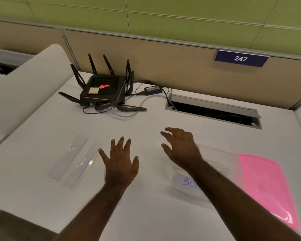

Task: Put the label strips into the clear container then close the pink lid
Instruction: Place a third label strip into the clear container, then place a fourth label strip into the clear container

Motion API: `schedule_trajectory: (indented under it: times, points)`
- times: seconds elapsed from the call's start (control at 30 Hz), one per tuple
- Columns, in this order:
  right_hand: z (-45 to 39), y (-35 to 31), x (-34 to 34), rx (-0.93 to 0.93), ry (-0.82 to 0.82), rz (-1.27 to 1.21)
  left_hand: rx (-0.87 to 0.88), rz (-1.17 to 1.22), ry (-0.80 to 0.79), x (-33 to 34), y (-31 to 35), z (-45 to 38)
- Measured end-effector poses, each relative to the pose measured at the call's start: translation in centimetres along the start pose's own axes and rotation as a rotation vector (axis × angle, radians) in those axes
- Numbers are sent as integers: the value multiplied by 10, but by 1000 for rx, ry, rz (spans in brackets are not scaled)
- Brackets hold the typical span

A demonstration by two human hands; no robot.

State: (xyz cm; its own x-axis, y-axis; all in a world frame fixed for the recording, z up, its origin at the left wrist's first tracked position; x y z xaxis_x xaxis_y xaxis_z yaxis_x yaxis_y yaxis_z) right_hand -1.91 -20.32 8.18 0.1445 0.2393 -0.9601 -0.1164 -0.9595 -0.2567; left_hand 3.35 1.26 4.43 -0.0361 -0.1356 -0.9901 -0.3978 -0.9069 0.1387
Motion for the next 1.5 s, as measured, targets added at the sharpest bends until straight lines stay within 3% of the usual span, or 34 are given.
schedule_trajectory:
  times: [0.33,0.6,0.73,0.8,0.87,1.07,1.3,1.5]
  points:
    - [-52,-106,101,-264,-283,37,-243,-115,-90,23,-114,53]
    - [-62,-165,165,-436,-426,130,-330,-93,-120,23,-172,71]
    - [-68,-182,175,-475,-473,139,-321,-84,-16,22,-182,69]
    - [-69,-187,176,-473,-493,131,-344,-4,61,22,-185,65]
    - [-69,-189,176,-462,-500,115,-411,122,38,21,-188,59]
    - [-66,-174,163,-443,-407,49,-402,493,-33,-1,-180,44]
    - [-70,-120,115,-424,-117,-16,-366,980,-174,-49,-154,30]
    - [-63,-63,55,-377,51,-49,-220,1100,-344,-72,-122,15]
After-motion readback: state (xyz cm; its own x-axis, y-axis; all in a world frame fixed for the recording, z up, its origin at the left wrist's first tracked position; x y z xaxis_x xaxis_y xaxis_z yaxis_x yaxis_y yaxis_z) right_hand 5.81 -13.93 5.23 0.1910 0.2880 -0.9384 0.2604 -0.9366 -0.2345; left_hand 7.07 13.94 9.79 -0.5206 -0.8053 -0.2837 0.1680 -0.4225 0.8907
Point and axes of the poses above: each hand's wrist, its own z-axis away from the middle knuckle, its own x-axis out of the palm, y = z × x, the point moved 2 cm from there along -z, towards the middle knuckle, and after that the axes turned 1 degree about x, right-handed, at the moved point
